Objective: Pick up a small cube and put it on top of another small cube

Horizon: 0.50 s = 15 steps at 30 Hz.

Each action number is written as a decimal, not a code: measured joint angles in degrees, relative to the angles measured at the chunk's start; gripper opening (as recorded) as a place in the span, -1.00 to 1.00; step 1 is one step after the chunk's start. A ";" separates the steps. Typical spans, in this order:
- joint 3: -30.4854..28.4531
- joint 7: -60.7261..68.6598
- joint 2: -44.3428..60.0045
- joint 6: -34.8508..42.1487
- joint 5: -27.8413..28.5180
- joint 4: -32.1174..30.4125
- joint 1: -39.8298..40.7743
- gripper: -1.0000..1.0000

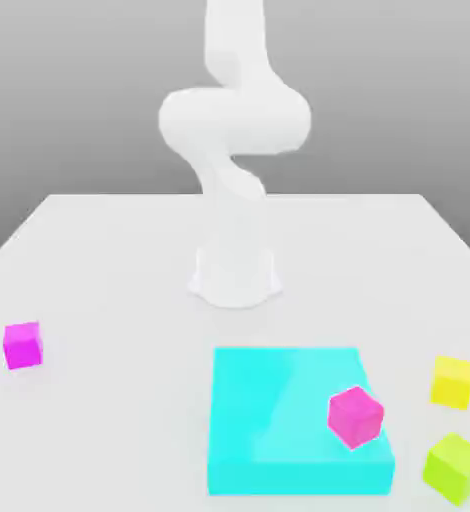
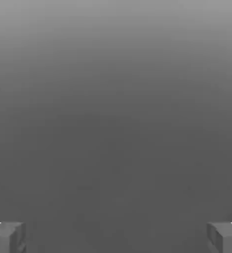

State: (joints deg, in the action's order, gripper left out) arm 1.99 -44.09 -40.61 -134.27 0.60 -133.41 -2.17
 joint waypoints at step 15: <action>12.89 9.96 31.43 -15.18 4.59 -9.88 -12.60 0.00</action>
State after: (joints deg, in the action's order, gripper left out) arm 14.88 -34.13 -9.18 -149.45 5.20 -143.29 -14.76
